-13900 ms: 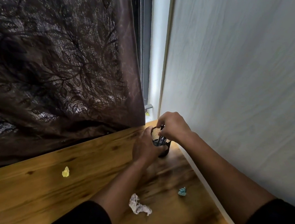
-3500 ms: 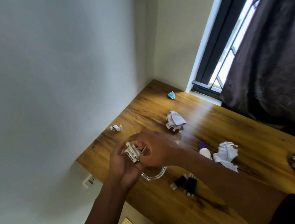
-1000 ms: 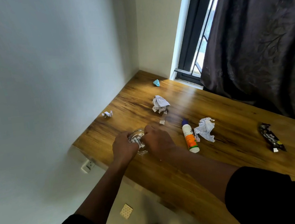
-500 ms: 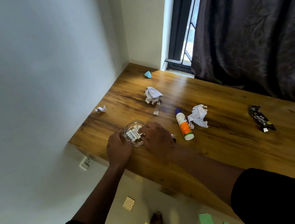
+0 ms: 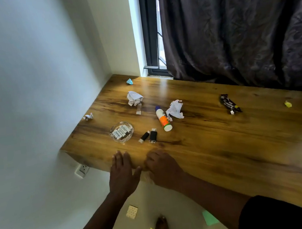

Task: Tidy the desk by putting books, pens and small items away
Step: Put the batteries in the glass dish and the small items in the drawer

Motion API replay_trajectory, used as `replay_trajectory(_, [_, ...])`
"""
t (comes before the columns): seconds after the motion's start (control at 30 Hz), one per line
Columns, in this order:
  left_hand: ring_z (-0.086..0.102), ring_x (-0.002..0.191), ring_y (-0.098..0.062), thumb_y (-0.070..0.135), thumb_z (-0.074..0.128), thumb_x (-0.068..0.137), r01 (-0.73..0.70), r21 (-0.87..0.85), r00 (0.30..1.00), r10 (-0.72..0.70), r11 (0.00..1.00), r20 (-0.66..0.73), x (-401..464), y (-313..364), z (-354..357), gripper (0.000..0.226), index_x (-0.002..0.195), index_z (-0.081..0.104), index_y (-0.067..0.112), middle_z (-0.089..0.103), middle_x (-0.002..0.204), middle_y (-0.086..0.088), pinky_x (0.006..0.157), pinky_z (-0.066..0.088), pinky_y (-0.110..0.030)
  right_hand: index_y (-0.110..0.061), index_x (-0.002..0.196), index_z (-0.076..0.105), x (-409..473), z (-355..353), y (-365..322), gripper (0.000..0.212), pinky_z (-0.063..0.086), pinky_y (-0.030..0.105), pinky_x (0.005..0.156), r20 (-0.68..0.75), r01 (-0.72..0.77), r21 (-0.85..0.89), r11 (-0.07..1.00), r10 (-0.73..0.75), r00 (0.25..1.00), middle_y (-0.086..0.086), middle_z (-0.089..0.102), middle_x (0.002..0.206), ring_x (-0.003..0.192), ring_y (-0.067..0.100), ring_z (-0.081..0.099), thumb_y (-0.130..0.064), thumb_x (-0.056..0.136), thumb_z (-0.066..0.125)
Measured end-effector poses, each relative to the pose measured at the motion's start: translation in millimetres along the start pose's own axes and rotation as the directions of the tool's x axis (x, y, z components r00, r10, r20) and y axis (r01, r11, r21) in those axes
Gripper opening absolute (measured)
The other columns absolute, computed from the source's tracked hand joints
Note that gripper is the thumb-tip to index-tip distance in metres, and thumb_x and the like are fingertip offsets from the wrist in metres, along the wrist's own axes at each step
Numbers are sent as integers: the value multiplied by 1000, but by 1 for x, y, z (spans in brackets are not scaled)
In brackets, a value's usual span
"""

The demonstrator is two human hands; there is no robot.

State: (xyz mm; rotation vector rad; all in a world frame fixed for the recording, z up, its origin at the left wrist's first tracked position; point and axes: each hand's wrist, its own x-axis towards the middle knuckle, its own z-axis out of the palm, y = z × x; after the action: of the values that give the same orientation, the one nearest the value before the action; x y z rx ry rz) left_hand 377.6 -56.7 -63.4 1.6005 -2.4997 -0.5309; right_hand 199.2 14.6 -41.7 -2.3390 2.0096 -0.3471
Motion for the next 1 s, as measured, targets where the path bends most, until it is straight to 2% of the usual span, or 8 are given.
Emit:
replay_trajectory(0.17, [15,153,-50,46,72,90,-210,140,977,211,968,6,-6,-29,2,101,162,16,3,13,167,-29,116,32,-68,-15,139,56,-29,9,-5,53,40,46,116,3,-78,104,991,78,997,10,51,152,141,29,46,-20,87,62])
replay_trajectory(0.4, [7,156,-47,35,69,85,-262,158,965,263,952,19,-53,-29,23,97,161,20,-1,9,169,-27,120,32,-60,-16,136,52,-83,8,-43,54,41,47,112,-74,-132,27,991,134,988,11,53,140,131,31,47,-17,82,62])
replay_trajectory(0.53, [47,136,-36,20,77,79,-246,25,968,247,969,-52,-83,-15,31,67,141,52,11,47,149,-15,100,54,-45,-17,123,61,-104,33,-48,37,51,42,96,18,-76,75,994,75,997,7,62,117,110,27,55,-17,86,55])
replay_trajectory(0.6, [57,126,-30,17,72,87,-149,-110,989,150,983,1,-87,-12,40,45,130,61,15,60,136,-8,100,52,-41,-17,126,62,-114,46,-49,34,51,40,95,181,-214,231,949,175,968,5,66,118,111,25,58,-25,95,52])
replay_trajectory(0.7, [62,114,-28,26,61,97,356,-510,930,-246,783,272,-67,-14,42,26,117,68,12,68,121,-9,104,47,-41,-20,130,63,-109,69,-41,38,49,30,95,481,-691,494,527,497,723,0,69,125,113,18,64,-41,99,58])
replay_trajectory(0.77, [58,105,-27,33,54,100,658,-680,750,-359,322,555,-48,-22,41,26,110,62,9,62,110,-9,105,45,-48,-19,125,63,-99,78,-34,34,53,37,92,672,-820,572,-7,578,463,4,70,120,102,20,65,-41,99,59])
replay_trajectory(0.87, [46,74,-24,46,46,103,720,-639,578,-274,-271,769,-16,-43,45,34,91,50,15,45,85,-6,85,46,-43,-14,119,58,-88,88,-21,20,55,49,94,838,-513,538,-669,491,239,12,64,120,108,32,64,-28,106,53])
replay_trajectory(1.0, [32,65,-25,59,32,101,612,-560,532,-232,-558,814,21,-71,55,49,104,48,13,34,77,-6,111,38,-42,-9,100,58,-78,103,-19,9,53,49,84,871,-154,487,-860,465,160,15,58,102,92,34,61,-10,104,50])
